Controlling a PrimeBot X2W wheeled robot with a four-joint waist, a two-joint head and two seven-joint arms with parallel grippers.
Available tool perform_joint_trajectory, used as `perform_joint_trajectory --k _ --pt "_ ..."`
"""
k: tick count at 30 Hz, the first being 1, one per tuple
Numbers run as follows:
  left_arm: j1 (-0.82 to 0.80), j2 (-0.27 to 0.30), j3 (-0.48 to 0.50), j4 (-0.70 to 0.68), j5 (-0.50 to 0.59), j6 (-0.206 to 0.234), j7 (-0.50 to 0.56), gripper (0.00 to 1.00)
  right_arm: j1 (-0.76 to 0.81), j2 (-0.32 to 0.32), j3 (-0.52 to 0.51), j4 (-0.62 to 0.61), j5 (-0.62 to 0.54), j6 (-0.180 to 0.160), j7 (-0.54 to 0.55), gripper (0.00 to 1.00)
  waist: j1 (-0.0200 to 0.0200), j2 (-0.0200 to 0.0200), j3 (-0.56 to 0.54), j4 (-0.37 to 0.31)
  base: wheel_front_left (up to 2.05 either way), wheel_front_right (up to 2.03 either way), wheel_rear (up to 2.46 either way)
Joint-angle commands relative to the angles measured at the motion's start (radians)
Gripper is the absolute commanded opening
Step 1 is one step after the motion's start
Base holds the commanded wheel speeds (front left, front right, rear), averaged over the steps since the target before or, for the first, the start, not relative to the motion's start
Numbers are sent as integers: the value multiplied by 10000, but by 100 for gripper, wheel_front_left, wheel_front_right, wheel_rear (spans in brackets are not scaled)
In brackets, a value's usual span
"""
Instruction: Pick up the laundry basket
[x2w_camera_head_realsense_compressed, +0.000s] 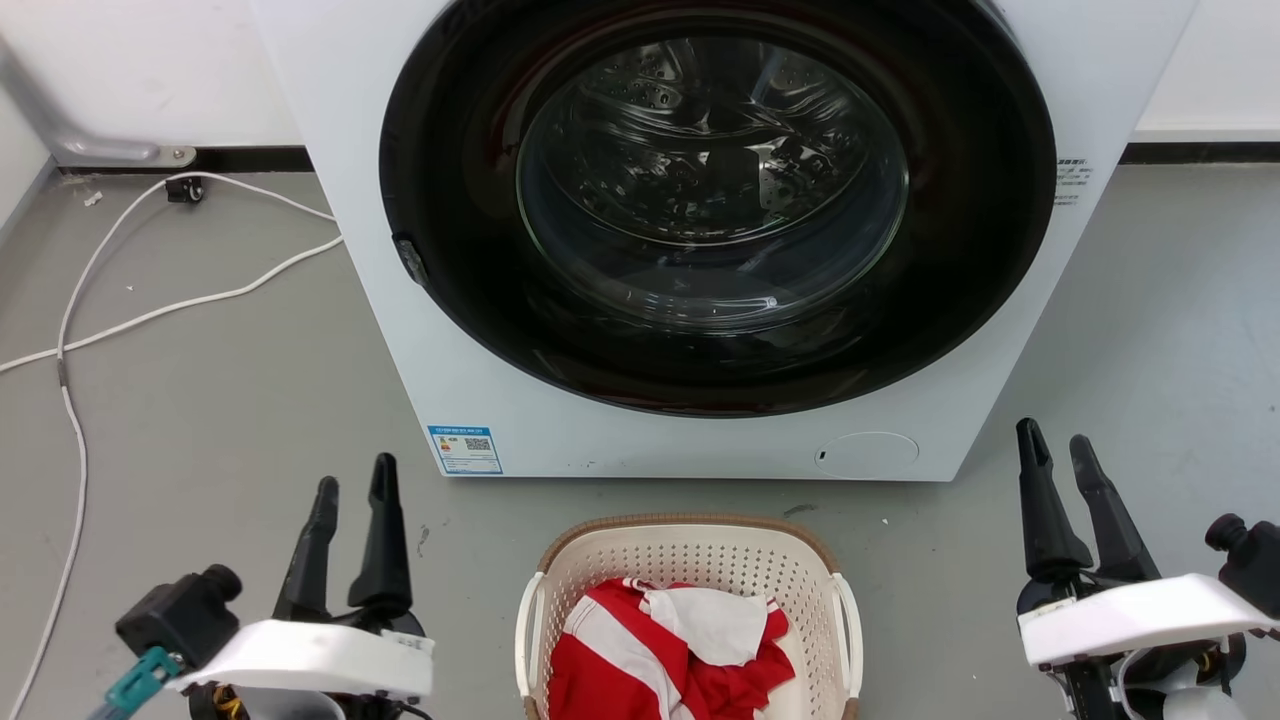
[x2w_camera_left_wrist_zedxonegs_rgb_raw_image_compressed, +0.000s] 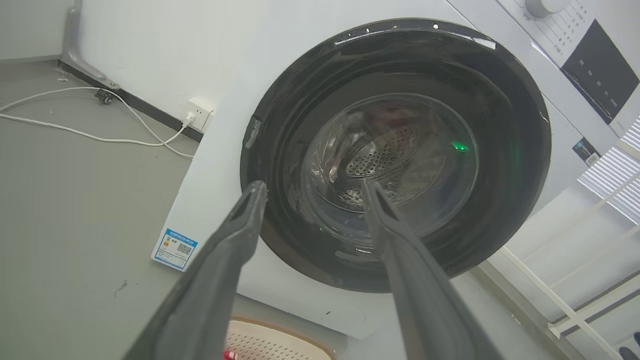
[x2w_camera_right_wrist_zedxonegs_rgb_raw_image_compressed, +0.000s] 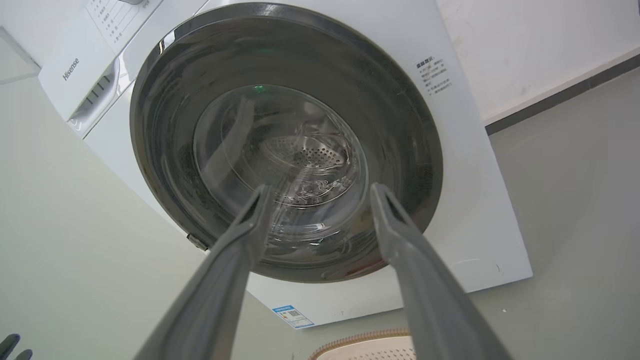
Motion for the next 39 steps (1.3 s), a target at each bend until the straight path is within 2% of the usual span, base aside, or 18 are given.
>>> perform_joint_trajectory --k 1,5,8,18,24,39 --pt "-6 82 -185 -198 519 78 -110 100 27 -19 16 -139 -431 20 -107 100 0 0 -10 0 0 0 0" --pt "32 357 -713 -232 1327 408 -229 100 122 -17 -10 38 -964 21 -218 100 0 0 -24 1 0 0 0" --pt "56 435 -943 -277 1578 770 -314 100 141 -16 0 196 -1271 21 -305 100 0 0 -27 8 0 0 0" --pt "38 1072 -2020 -373 2701 1501 -577 100 212 -12 180 360 -2378 21 -570 100 0 0 0 3 0 0 0" --pt "64 1404 -2664 -322 3207 1705 -715 100 269 -9 269 437 -2940 22 -723 100 0 0 4 -8 0 0 0" --pt "108 1662 -3287 -444 4205 2107 -1032 100 266 -4 331 519 -4254 24 -1029 100 0 0 45 -8 0 0 0"
